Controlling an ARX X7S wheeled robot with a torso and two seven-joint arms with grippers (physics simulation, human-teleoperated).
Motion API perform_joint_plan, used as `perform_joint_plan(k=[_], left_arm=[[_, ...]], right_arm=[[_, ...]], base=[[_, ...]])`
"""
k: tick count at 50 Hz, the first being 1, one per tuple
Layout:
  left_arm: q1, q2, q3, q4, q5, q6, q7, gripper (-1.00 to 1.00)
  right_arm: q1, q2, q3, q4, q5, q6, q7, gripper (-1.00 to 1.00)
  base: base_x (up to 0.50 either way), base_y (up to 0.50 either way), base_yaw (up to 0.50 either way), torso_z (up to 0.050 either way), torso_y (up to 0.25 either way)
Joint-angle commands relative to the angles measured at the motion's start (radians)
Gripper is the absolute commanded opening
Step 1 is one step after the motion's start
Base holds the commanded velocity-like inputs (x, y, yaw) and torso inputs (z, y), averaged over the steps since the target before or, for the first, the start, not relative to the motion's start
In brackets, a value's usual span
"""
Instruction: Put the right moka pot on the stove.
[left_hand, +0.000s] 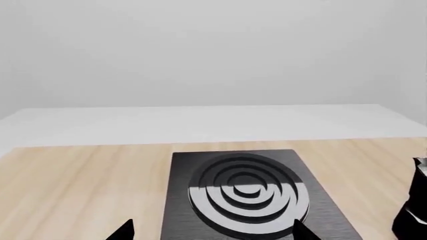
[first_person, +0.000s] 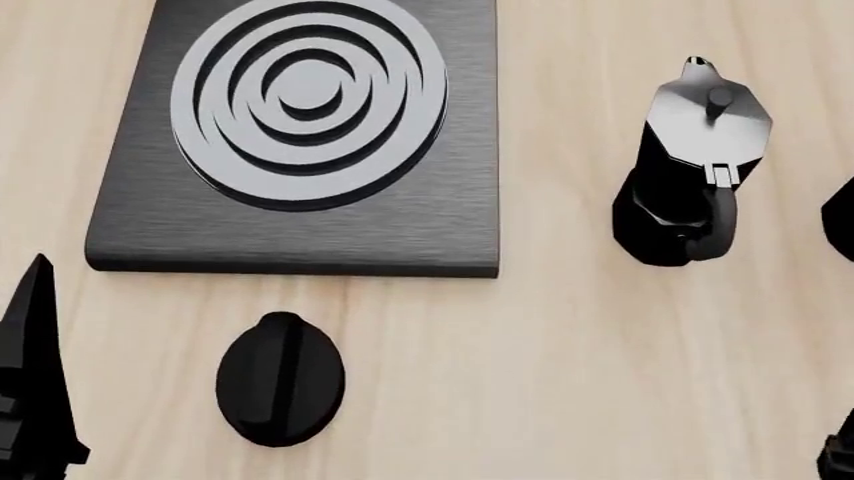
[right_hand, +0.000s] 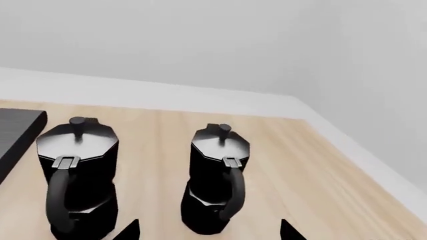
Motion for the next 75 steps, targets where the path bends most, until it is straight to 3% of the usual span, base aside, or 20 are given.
perform_joint_plan(k=[1,16,28,32,54,63,75], left_arm=[[-0.001,-0.002,0.009,0.002,0.003,0.005,0.003,1.0],[-0.003,-0.011,0.015,0.008,0.006,0.016,-0.004,1.0],[-0.007,-0.015,0.024,0.007,0.005,0.024,0.001,1.0],[-0.016,-0.018,0.025,0.01,-0.006,0.023,-0.005,1.0],[-0.019,-0.018,0.04,-0.001,0.002,0.033,-0.008,1.0],[-0.03,-0.023,0.041,-0.004,-0.017,0.034,-0.012,1.0],[-0.03,-0.022,0.047,-0.01,-0.005,0.037,-0.009,1.0]], right_arm=[[0.03,0.044,0.072,0.064,0.078,0.027,-0.025,1.0],[0.131,0.082,0.093,0.197,0.224,0.062,-0.097,1.0],[0.195,0.085,0.03,0.293,0.224,0.049,-0.154,1.0],[0.269,0.124,0.018,0.338,0.301,0.113,-0.149,1.0],[0.416,0.118,-0.142,0.54,0.168,0.065,-0.205,1.0],[0.611,0.124,-0.272,0.65,0.12,0.114,-0.221,1.0],[0.744,0.088,-0.38,0.776,0.042,0.094,-0.261,1.0]], base=[[0.0,0.0,0.0,0.0,0.0],[0.0,0.0,0.0,0.0,0.0],[0.0,0.0,0.0,0.0,0.0],[0.0,0.0,0.0,0.0,0.0],[0.0,0.0,0.0,0.0,0.0],[0.0,0.0,0.0,0.0,0.0],[0.0,0.0,0.0,0.0,0.0]])
